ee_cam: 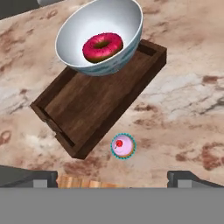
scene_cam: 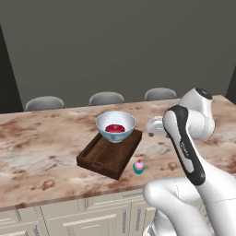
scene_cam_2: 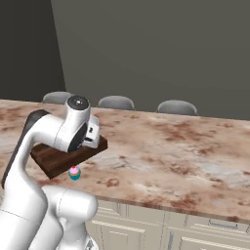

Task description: Place the bowl with donut and the cupcake onto the tray.

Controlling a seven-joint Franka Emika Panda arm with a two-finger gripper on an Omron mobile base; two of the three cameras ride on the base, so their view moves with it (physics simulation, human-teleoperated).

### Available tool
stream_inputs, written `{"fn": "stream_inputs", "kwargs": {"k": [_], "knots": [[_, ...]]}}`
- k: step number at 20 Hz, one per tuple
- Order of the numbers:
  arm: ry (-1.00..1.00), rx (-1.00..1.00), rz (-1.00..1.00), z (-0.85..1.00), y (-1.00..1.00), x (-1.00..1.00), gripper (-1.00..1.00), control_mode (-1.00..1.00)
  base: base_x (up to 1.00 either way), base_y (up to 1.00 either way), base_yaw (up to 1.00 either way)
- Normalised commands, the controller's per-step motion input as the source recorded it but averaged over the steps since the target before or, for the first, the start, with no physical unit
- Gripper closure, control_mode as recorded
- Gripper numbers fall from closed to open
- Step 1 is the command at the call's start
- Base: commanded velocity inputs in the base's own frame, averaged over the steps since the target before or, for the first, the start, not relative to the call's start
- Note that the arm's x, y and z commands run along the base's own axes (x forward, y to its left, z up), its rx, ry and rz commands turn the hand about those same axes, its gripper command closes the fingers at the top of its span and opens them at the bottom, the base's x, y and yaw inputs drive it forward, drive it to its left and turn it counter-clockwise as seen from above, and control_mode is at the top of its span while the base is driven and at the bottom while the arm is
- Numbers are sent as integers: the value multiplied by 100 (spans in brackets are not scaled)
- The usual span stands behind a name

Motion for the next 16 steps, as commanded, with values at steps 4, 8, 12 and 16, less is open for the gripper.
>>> {"fn": "stream_inputs", "kwargs": {"k": [4,8,12,16], "knots": [[6,-26,12,-4,11,-16,-100,-100,0,0,0],[5,-23,13,-4,13,-12,-100,-100,0,0,0],[6,-13,16,-10,8,-2,-100,-100,0,0,0],[2,-5,19,-13,1,-2,-100,-100,0,0,0]]}}
